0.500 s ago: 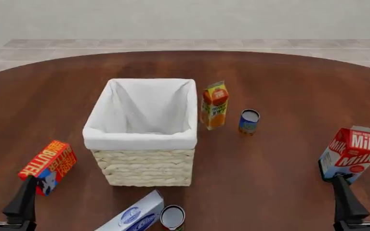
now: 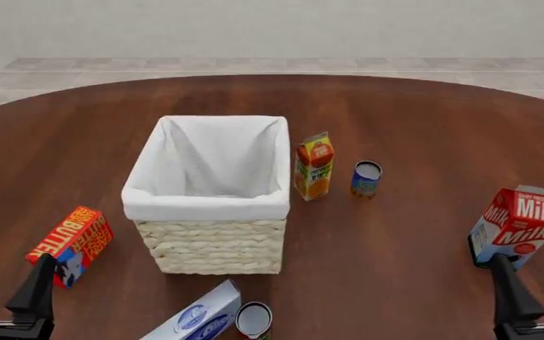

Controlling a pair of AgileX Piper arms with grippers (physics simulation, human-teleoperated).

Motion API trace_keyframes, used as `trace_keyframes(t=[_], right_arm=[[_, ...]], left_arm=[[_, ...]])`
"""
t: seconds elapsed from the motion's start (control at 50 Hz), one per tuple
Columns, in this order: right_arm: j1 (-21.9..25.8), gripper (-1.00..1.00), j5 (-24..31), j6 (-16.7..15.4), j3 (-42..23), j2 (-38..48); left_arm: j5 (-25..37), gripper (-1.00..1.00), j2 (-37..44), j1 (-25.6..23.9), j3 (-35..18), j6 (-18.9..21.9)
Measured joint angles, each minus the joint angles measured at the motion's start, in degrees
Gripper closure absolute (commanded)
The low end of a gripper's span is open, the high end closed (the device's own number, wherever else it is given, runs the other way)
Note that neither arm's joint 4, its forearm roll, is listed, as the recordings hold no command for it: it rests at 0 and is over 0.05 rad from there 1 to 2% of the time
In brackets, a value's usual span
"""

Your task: Pick up the alphabet soup and the tomato sauce, and put them in the basket.

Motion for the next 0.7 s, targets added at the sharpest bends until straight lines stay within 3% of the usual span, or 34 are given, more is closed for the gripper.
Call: trace_keyframes(t=[0.32, 0.7], right_arm=[[1.0, -1.00, 1.8, -0.3, -6.0, 3.1], [4.7, -1.00, 0.4, -3.0, -15.6, 15.2]], left_arm=[[0.2, -1.00, -0.2, 0.0, 0.0, 0.0], [2.1, -1.00, -1.8, -0.1, 0.0, 0.0]])
